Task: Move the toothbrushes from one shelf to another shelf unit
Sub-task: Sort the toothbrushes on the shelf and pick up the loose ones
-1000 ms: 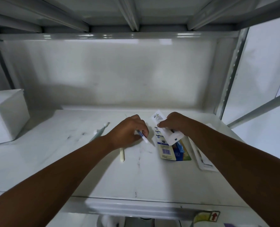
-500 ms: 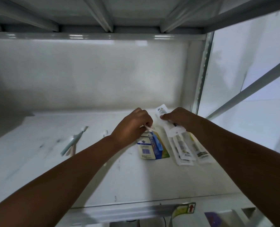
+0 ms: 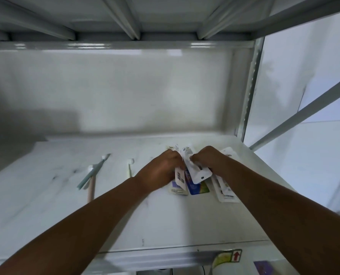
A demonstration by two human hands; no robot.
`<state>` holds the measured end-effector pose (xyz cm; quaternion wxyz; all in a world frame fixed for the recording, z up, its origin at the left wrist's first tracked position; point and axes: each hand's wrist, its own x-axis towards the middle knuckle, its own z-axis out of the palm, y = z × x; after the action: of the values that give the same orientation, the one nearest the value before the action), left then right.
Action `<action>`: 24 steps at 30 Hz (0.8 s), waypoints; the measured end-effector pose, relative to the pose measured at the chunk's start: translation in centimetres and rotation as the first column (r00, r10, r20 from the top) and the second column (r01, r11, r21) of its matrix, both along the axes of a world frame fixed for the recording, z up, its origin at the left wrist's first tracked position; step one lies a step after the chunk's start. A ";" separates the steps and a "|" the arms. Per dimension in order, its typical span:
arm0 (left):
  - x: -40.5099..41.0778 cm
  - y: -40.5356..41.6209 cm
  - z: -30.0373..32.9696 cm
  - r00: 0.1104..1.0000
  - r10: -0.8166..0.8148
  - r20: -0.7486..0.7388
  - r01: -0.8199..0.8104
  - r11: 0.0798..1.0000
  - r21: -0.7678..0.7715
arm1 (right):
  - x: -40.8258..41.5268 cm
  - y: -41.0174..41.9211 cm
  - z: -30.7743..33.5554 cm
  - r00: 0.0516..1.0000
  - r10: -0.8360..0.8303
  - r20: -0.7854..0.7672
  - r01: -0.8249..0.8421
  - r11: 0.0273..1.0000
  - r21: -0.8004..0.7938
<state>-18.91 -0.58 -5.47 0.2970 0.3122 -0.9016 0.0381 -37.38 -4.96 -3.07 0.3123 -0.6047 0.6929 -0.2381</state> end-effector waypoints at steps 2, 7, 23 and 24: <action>0.5 -0.3 -0.2 1.000 0.030 -0.005 -0.030 1.000 0.005 | 0.1 -0.2 -0.1 0.999 -0.005 0.032 0.006 1.000 -0.016; 0.9 -0.1 -0.5 0.997 0.056 -0.055 -0.056 0.998 0.004 | -0.5 -0.3 0.7 1.000 -0.001 0.017 0.002 0.998 -0.058; 0.8 -0.3 -1.2 0.991 0.129 -0.037 -0.130 0.990 -0.052 | -6.6 0.2 2.3 0.935 -0.133 -0.328 0.117 0.991 -0.069; 0.7 -0.2 -1.2 0.981 0.183 -0.071 -0.187 0.981 -0.058 | -6.5 0.0 2.1 0.924 -0.146 -0.354 0.113 0.987 -0.112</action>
<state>-18.19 -0.82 -6.69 0.3314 0.3861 -0.8567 0.0844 -43.89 -4.96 -1.01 0.1361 -0.6045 0.7654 -0.1740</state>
